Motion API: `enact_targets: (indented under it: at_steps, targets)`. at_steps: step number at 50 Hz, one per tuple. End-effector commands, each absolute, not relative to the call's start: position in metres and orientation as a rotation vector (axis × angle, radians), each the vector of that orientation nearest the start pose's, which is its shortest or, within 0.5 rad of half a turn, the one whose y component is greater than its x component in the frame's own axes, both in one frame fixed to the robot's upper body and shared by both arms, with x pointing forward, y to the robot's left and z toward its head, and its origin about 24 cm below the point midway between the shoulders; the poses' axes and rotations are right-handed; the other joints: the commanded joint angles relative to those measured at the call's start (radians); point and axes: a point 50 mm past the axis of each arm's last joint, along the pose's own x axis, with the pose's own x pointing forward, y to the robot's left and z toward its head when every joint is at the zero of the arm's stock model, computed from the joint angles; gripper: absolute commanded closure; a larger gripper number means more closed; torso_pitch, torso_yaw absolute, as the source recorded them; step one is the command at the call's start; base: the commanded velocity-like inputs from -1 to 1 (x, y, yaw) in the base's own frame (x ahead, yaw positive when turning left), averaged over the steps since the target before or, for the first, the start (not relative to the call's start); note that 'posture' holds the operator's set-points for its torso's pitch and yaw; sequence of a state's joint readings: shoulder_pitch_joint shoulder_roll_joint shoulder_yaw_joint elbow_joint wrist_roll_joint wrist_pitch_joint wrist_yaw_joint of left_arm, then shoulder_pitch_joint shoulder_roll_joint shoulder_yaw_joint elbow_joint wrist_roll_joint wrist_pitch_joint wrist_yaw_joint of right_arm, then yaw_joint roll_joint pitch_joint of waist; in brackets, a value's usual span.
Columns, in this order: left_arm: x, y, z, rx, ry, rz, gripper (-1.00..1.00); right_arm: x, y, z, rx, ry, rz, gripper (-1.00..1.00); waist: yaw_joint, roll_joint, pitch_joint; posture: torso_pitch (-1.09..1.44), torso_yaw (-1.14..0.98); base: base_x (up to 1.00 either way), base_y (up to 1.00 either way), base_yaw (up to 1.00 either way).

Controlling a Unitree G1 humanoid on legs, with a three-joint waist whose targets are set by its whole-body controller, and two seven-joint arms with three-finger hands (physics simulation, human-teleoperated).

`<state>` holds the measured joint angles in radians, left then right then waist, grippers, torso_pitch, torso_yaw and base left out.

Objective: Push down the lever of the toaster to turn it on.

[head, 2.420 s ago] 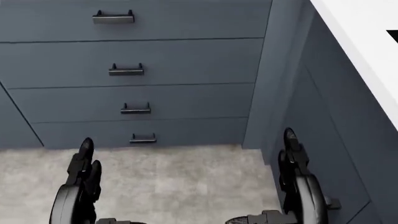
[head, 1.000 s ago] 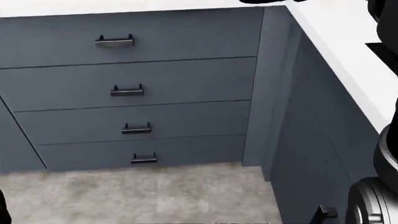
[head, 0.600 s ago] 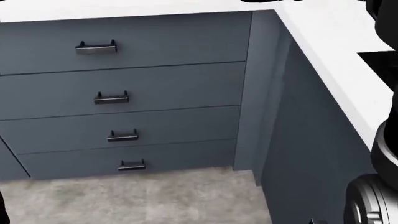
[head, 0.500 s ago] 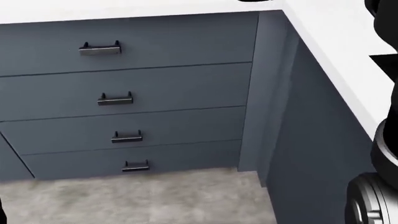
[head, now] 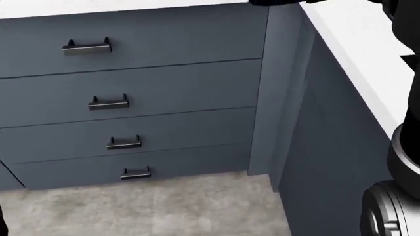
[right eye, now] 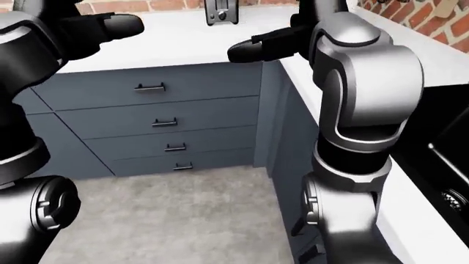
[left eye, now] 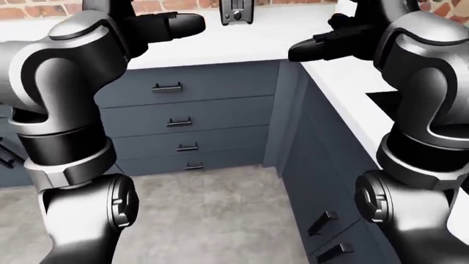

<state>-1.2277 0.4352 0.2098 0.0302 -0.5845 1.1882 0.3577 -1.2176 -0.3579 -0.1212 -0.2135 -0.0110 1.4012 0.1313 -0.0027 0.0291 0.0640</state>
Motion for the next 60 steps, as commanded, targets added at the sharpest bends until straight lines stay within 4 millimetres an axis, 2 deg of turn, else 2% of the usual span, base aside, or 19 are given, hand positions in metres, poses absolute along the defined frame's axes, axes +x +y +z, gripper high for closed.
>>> enact_targets:
  at_steps: [1, 10, 19, 23, 26, 28, 30, 34, 36, 38, 39, 41, 43, 44, 49, 51, 52, 56, 60]
  targets:
    - [0.3270, 0.1737, 0.3674, -0.093, -0.157, 0.031, -1.00, 0.3050, -0.1534, 0.3660, -0.203, -0.167, 0.014, -1.00, 0.006, -0.006, -0.056, 0.00, 0.00, 0.00, 0.00, 0.18]
    - [0.3255, 0.1749, 0.3663, -0.097, -0.157, 0.032, -1.00, 0.3050, -0.1523, 0.3661, -0.206, -0.164, 0.015, -1.00, 0.010, -0.012, -0.053, 0.00, 0.00, 0.00, 0.00, 0.19]
    - [0.3259, 0.1740, 0.3669, -0.098, -0.157, 0.030, -1.00, 0.3049, -0.1531, 0.3656, -0.197, -0.166, 0.013, -1.00, 0.029, -0.037, -0.042, 0.00, 0.00, 0.00, 0.00, 0.43]
    - [0.3250, 0.1740, 0.3682, -0.098, -0.159, 0.030, -1.00, 0.3039, -0.1531, 0.3678, -0.196, -0.172, 0.014, -1.00, 0.015, -0.025, -0.039, 0.00, 0.00, 0.00, 0.00, 0.46]
    - [0.3246, 0.1738, 0.3697, -0.098, -0.161, 0.029, -1.00, 0.3039, -0.1543, 0.3669, -0.195, -0.170, 0.008, -1.00, 0.008, 0.012, -0.037, 0.00, 0.00, 0.00, 0.00, 0.13]
    - [0.3249, 0.1739, 0.3695, -0.100, -0.162, 0.029, -1.00, 0.3032, -0.1542, 0.3682, -0.197, -0.169, 0.008, -1.00, 0.004, 0.018, -0.044, 0.00, 0.00, 0.00, 0.00, 0.09]
    - [0.3261, 0.1739, 0.3692, -0.100, -0.162, 0.028, -1.00, 0.3030, -0.1539, 0.3690, -0.198, -0.170, 0.009, -1.00, 0.003, 0.041, -0.045, 0.00, 0.00, 0.00, 0.00, 0.27]
    - [0.3251, 0.1738, 0.3697, -0.100, -0.161, 0.029, -1.00, 0.3027, -0.1538, 0.3703, -0.197, -0.173, 0.009, -1.00, 0.000, 0.012, -0.052, 0.00, 0.00, 0.00, 0.00, 0.34]
    - [0.3250, 0.1733, 0.3696, -0.100, -0.160, 0.029, -1.00, 0.3033, -0.1546, 0.3699, -0.198, -0.173, 0.002, -1.00, 0.005, -0.001, -0.011, 0.00, 0.00, 0.00, 0.00, 0.00]
    - [0.3254, 0.1728, 0.3703, -0.100, -0.161, 0.028, -1.00, 0.3034, -0.1552, 0.3706, -0.192, -0.176, 0.001, -1.00, 0.010, -0.031, -0.006, 0.00, 0.00, 0.00, 0.00, 0.00]
    - [0.3253, 0.1727, 0.3707, -0.101, -0.162, 0.028, -1.00, 0.3029, -0.1548, 0.3712, -0.193, -0.176, 0.001, -1.00, 0.015, -0.058, -0.013, 0.00, 0.00, 0.00, 0.00, 0.00]
    - [0.3256, 0.1726, 0.3697, -0.101, -0.161, 0.027, -1.00, 0.3030, -0.1545, 0.3702, -0.194, -0.177, 0.003, -1.00, 0.022, -0.041, -0.009, 0.00, 0.00, 0.00, 0.00, 0.00]
    - [0.3250, 0.1724, 0.3688, -0.100, -0.160, 0.025, -1.00, 0.3023, -0.1542, 0.3695, -0.191, -0.175, 0.006, -1.00, 0.019, -0.032, -0.021, 0.00, 0.00, 0.01, 0.00, 0.00]
    - [0.3245, 0.1722, 0.3698, -0.100, -0.161, 0.025, -1.00, 0.3017, -0.1538, 0.3696, -0.191, -0.176, 0.009, -1.00, 0.018, -0.028, -0.047, 0.00, 0.00, 0.08, 0.00, 0.00]
    - [0.3230, 0.1715, 0.3720, -0.100, -0.164, 0.024, -1.00, 0.3002, -0.1543, 0.3715, -0.189, -0.179, 0.008, -1.00, 0.007, -0.001, -0.035, 0.00, 0.00, 0.12, 0.00, 0.00]
    - [0.3237, 0.1716, 0.3715, -0.099, -0.164, 0.023, -1.00, 0.3001, -0.1547, 0.3713, -0.189, -0.178, 0.006, -1.00, 0.005, 0.025, -0.029, 0.00, 0.00, 0.12, 0.00, 0.00]
    - [0.3237, 0.1716, 0.3720, -0.099, -0.164, 0.023, -1.00, 0.3000, -0.1547, 0.3713, -0.189, -0.178, 0.006, -1.00, 0.002, 0.049, -0.031, 0.00, 0.00, 0.12, 0.00, 0.00]
    - [0.3233, 0.1717, 0.3721, -0.099, -0.163, 0.025, -1.00, 0.3003, -0.1539, 0.3702, -0.190, -0.175, 0.009, -1.00, -0.005, 0.036, -0.034, 0.00, 0.00, 0.13, 0.00, 0.00]
    - [0.3235, 0.1710, 0.3716, -0.102, -0.164, 0.023, -1.00, 0.3002, -0.1538, 0.3705, -0.193, -0.173, 0.010, -1.00, -0.003, 0.008, -0.036, 0.00, 0.00, 0.13, 0.00, 0.00]
